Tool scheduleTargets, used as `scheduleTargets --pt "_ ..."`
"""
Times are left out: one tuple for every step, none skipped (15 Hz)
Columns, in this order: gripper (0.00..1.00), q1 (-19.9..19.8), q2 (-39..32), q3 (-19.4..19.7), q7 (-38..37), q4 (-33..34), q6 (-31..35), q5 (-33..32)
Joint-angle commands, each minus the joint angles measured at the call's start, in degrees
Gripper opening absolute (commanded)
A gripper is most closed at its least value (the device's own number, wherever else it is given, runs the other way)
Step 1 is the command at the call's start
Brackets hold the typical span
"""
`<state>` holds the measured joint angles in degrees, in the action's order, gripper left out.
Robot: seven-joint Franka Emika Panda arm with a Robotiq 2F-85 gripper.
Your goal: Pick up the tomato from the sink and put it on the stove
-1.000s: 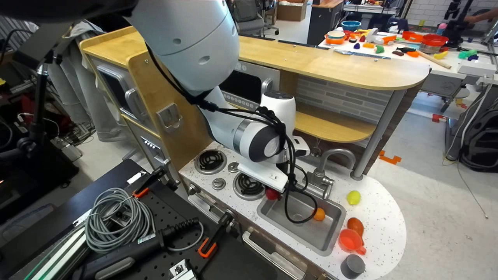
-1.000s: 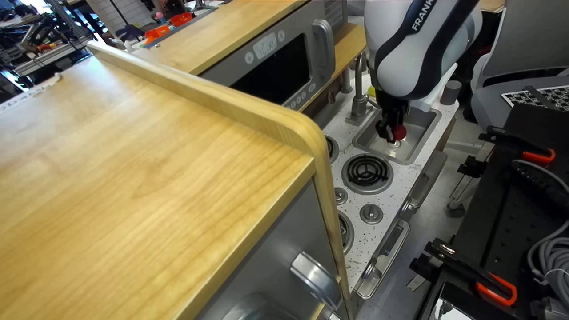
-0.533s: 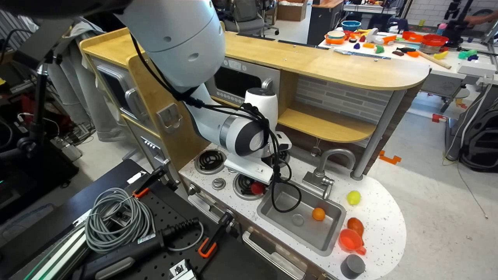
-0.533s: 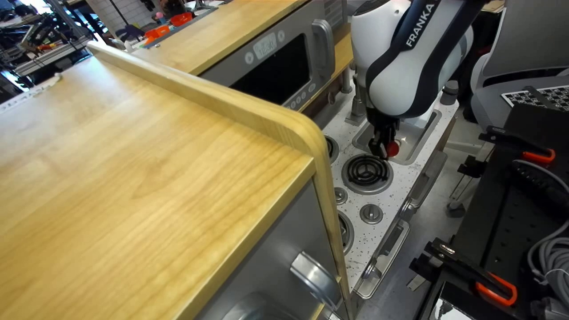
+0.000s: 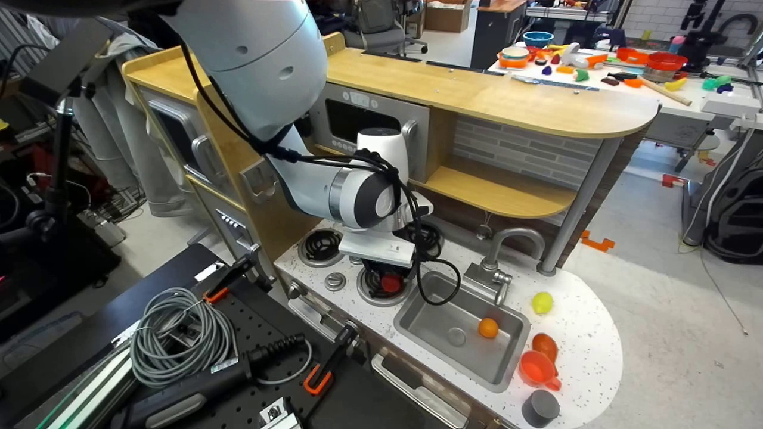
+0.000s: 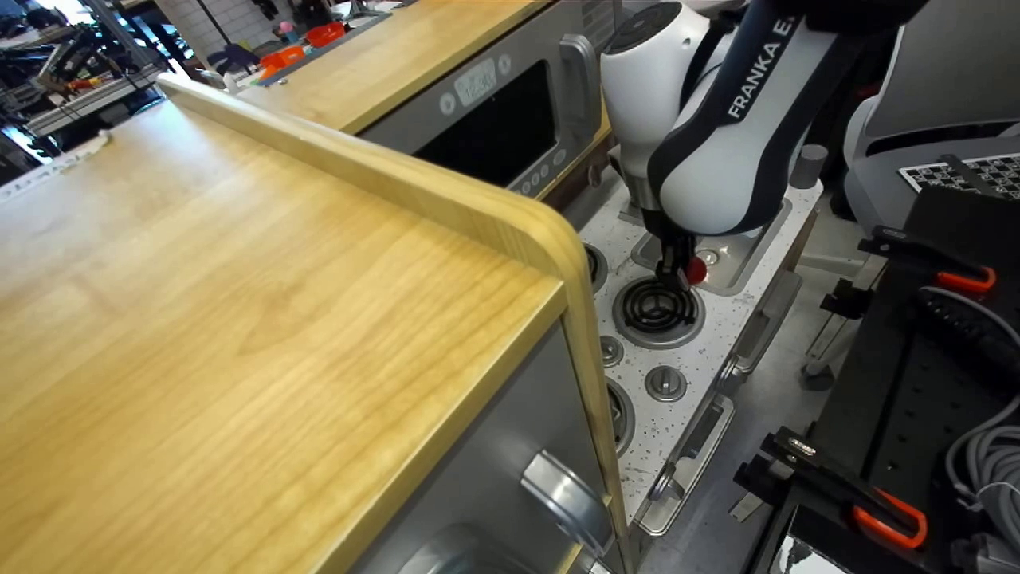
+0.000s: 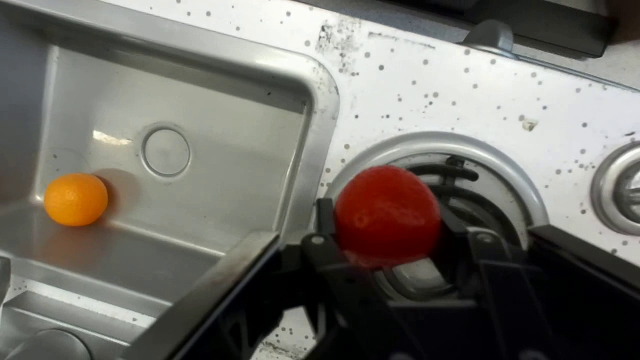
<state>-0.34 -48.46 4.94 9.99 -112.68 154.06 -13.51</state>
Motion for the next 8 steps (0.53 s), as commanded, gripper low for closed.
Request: scheduleTargets --pt "0.21 1.5 -1.1 1.2 -0.1 1.2 -0.5 -2.1" --pt "0.21 1.2 -1.4 0.9 0.1 1.6 -0.8 -2.0" --pt "0.21 1.4 -1.9 1.4 -0.2 2.1 -0.6 -2.2" --pt "0.21 1.5 -2.2 1.7 -0.3 2.5 -0.6 -2.3" --pt "0.21 1.5 -2.7 1.9 -0.3 3.1 -0.5 -2.4" --pt "0.21 1.5 -3.1 2.1 -0.4 3.5 -0.5 -2.5" --pt "0.21 1.6 -3.6 2.4 -0.5 4.0 -0.4 -2.5" --pt "0.21 1.4 -3.9 2.3 -0.3 4.3 -0.4 -2.5"
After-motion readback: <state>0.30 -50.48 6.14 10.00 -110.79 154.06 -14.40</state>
